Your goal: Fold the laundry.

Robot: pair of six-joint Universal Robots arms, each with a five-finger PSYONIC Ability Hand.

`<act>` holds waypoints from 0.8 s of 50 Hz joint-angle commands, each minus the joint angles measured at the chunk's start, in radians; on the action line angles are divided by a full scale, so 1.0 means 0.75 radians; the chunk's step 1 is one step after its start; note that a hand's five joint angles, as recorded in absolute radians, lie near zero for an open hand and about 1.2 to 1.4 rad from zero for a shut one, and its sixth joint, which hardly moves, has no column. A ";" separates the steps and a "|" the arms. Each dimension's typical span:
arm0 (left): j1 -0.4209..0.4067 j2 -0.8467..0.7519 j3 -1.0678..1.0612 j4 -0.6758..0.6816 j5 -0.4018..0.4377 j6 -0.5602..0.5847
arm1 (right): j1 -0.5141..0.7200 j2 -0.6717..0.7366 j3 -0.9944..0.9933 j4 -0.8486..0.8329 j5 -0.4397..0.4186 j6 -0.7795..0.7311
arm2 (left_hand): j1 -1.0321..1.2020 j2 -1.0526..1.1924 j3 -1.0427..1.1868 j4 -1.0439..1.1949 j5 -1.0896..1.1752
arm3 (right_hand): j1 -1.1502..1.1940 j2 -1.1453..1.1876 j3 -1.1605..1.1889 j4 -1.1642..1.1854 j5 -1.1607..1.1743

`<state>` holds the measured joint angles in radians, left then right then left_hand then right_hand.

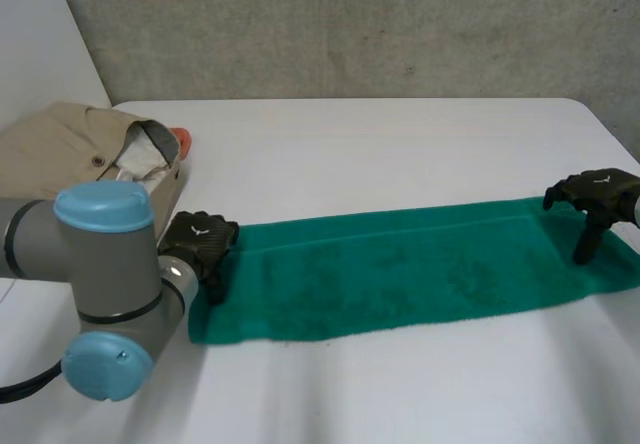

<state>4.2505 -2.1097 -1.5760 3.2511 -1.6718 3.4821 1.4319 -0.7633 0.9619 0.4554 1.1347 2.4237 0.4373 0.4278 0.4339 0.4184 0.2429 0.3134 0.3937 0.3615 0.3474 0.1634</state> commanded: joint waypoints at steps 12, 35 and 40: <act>-0.137 0.279 -0.291 -0.115 -0.002 -0.024 | -0.152 -0.220 0.225 0.023 -0.055 -0.168 | 0.027 0.039 0.031 0.052 0.053 | 0.056 -0.052 -0.009 0.010 0.023; -0.131 0.246 -0.331 0.154 -0.076 -0.002 | -0.177 -0.109 0.356 -0.251 -0.051 -0.219 | 1.279 1.291 1.283 1.304 1.305 | 1.444 1.337 1.380 1.398 1.411; -0.129 0.258 -0.298 0.177 -0.082 0.000 | -0.185 -0.128 0.370 -0.268 -0.049 -0.207 | 1.279 1.291 1.283 1.304 1.305 | 1.444 1.337 1.380 1.398 1.411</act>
<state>4.1522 -1.9291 -1.8253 3.3426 -1.7220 3.4788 1.2982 -0.8411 1.2274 0.2782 1.0969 2.2489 1.1507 1.1945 1.1883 1.1969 0.9732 0.9862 1.1770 1.1778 1.1833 0.9521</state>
